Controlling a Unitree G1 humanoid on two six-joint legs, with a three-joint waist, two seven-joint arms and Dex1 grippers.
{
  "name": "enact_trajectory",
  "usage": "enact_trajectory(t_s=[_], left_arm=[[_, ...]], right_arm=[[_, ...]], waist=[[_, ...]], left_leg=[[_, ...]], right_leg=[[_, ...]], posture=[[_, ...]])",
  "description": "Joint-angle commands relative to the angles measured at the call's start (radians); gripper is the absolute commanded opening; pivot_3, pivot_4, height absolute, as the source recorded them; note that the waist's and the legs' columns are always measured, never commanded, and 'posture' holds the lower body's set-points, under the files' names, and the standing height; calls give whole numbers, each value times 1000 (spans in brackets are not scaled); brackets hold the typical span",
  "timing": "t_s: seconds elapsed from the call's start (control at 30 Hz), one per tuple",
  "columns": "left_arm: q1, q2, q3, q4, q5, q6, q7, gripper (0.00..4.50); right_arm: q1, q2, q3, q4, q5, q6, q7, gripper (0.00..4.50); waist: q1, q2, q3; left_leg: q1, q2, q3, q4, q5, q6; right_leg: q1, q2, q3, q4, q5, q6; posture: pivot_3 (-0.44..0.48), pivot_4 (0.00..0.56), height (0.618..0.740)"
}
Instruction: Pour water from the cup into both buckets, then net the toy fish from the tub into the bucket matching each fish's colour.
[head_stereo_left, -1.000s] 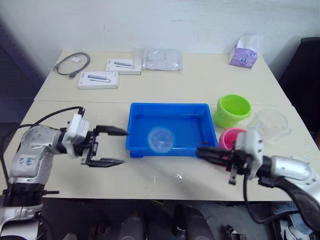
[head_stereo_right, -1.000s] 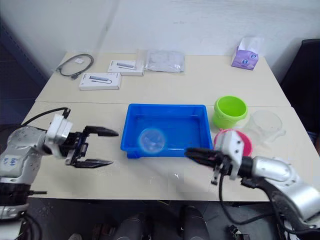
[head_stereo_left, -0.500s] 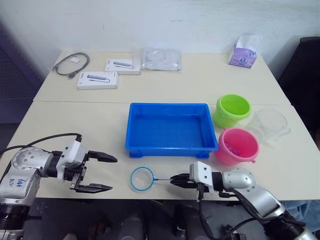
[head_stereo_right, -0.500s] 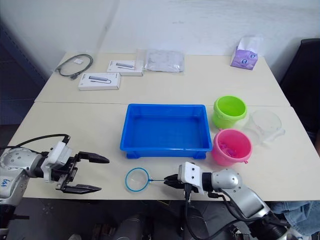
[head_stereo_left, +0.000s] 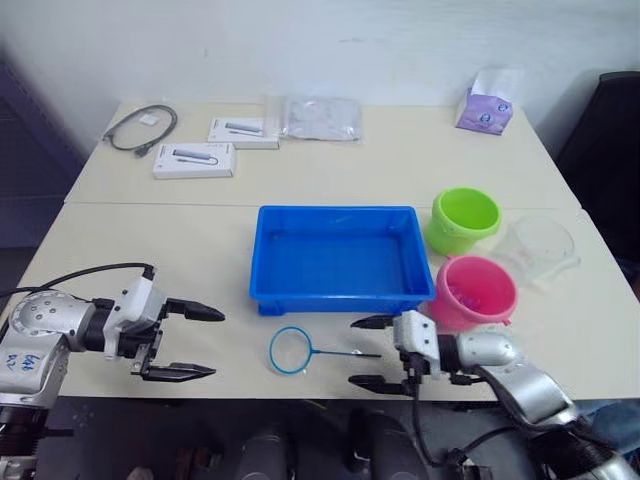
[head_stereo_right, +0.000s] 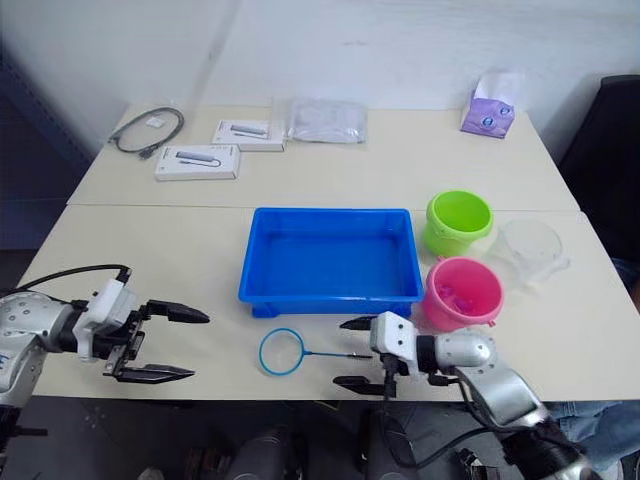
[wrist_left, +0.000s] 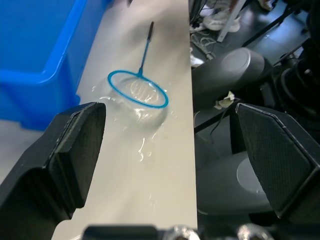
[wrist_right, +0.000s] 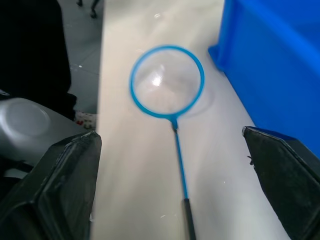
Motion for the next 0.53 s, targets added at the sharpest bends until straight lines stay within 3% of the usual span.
enact_trajectory(t_s=[0.03, 0.17, 0.27, 0.4, 0.53], left_arm=[[4, 27, 63, 68, 65, -96, 44, 4500], [28, 22, 117, 137, 70, -148, 71, 4500], [63, 5, 132, 202, 111, -219, 120, 4500], [68, -2, 133, 331, 174, -351, 175, 4500], [28, -18, 116, 438, 209, -408, 236, 4500]], right_arm=[[120, -70, -202, -170, 170, 2, 58, 4471], [323, -115, -534, -239, 320, 13, 97, 4471], [476, -120, -753, -202, 311, -40, 192, 4471], [597, -127, -919, -92, 250, -106, 284, 4471], [564, -145, -1018, 69, 190, -187, 284, 4471]], waist=[[3, 0, 0], [15, 0, 0], [18, 0, 0], [21, -1, -1], [22, -1, -1]], left_leg=[[0, 0, 0, 0, 0, 0], [1, 0, 1, -1, -1, 1], [2, 0, 2, -1, -2, 2], [3, 2, 4, -2, -4, 2], [4, 2, 6, -1, -8, 5]], right_leg=[[0, 0, 0, 0, 0, 0], [1, 0, 0, -4, 0, 0], [2, -1, 1, -5, 0, 1], [2, 0, 1, -6, 0, 0], [1, 0, 3, -6, 0, 0]], posture=[[0, 150, 740], [0, 150, 740], [0, 150, 740], [0, 150, 740], [0, 150, 740]])
